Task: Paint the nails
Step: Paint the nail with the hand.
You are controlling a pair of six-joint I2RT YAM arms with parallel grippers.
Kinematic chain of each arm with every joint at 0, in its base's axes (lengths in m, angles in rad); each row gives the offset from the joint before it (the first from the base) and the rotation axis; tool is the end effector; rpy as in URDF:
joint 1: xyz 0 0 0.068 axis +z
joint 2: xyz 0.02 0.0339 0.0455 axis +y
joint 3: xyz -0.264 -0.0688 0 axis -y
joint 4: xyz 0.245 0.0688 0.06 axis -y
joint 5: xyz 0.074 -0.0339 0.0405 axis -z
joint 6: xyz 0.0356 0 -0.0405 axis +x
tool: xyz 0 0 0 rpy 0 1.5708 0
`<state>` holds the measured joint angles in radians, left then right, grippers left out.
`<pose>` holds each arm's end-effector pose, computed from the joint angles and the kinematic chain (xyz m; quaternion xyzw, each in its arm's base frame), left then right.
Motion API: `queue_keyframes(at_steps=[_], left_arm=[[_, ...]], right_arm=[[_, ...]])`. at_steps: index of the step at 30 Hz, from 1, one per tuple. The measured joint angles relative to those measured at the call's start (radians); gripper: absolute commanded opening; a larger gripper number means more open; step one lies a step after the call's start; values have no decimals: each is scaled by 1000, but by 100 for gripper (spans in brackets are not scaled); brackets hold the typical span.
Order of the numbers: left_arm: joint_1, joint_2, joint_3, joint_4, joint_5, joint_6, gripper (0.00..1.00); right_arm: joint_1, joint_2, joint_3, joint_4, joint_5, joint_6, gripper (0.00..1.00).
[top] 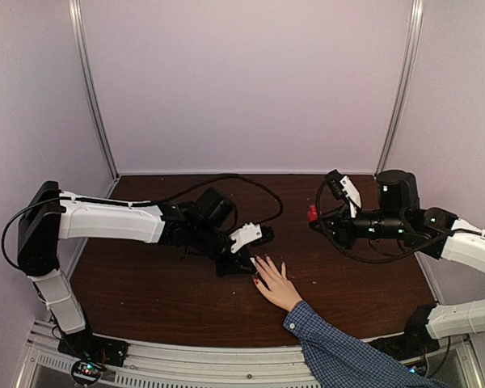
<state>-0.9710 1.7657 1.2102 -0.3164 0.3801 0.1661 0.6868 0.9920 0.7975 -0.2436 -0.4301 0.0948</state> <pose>0.2035 -0.3210 0.2123 0.5513 0.7427 -0.2950 0.2398 0.1637 0.1534 0.3009 -0.3500 0.7552 0.3662 0.4161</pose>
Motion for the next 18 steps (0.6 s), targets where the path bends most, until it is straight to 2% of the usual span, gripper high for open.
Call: queue_keyframes(at_steps=[18], left_arm=[[-4, 21, 13, -11, -18, 8, 0]], right_arm=[[-21, -21, -6, -2, 48, 10, 0]])
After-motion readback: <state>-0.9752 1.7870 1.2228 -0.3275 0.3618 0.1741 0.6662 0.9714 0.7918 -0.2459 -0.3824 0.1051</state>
